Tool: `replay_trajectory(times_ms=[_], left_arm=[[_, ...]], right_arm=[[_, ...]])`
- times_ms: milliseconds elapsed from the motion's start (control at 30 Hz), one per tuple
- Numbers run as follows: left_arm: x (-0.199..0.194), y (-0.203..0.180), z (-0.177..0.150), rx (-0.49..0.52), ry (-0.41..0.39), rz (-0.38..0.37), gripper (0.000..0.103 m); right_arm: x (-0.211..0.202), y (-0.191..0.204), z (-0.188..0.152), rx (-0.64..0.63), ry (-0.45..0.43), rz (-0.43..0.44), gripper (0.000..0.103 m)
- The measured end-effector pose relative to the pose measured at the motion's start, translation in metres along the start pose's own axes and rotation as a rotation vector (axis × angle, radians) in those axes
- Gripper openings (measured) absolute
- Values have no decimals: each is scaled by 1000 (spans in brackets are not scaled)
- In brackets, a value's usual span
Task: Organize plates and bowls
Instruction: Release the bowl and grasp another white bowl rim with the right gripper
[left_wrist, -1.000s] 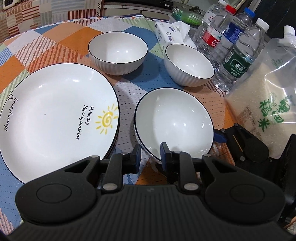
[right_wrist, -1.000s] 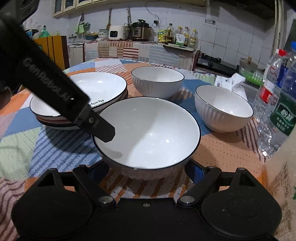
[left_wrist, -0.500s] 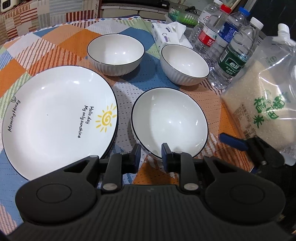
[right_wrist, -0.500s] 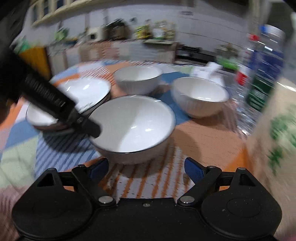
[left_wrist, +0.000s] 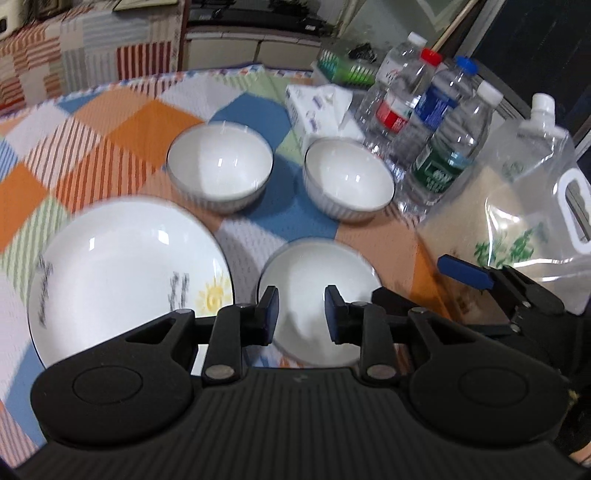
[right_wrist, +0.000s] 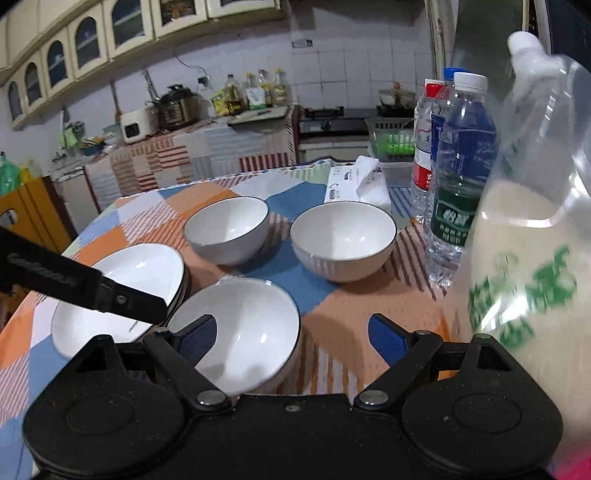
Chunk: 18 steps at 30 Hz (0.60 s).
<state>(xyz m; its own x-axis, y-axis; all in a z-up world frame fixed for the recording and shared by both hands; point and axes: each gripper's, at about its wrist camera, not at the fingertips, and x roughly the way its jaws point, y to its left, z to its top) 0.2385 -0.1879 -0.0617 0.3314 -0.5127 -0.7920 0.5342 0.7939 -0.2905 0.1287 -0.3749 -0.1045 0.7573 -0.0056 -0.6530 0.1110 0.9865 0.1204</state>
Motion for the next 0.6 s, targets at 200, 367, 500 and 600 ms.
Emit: replay_trajectory(times_ms=[200,367,500,600], left_arm=[[10,-3,41,19,-49,-4,36],[43,0,63,-80,-38,-67,37],[76,-2,72,-123,8,-96,37],[98,-6,77,-116,38,-96,37]], right_arm=[[33,-15,34,84,86,-44,92],[71,-27,45,140,109,-69,92],[102,-33,43,154,141,-101,92],[121,-35,42,151,158,-108,92]])
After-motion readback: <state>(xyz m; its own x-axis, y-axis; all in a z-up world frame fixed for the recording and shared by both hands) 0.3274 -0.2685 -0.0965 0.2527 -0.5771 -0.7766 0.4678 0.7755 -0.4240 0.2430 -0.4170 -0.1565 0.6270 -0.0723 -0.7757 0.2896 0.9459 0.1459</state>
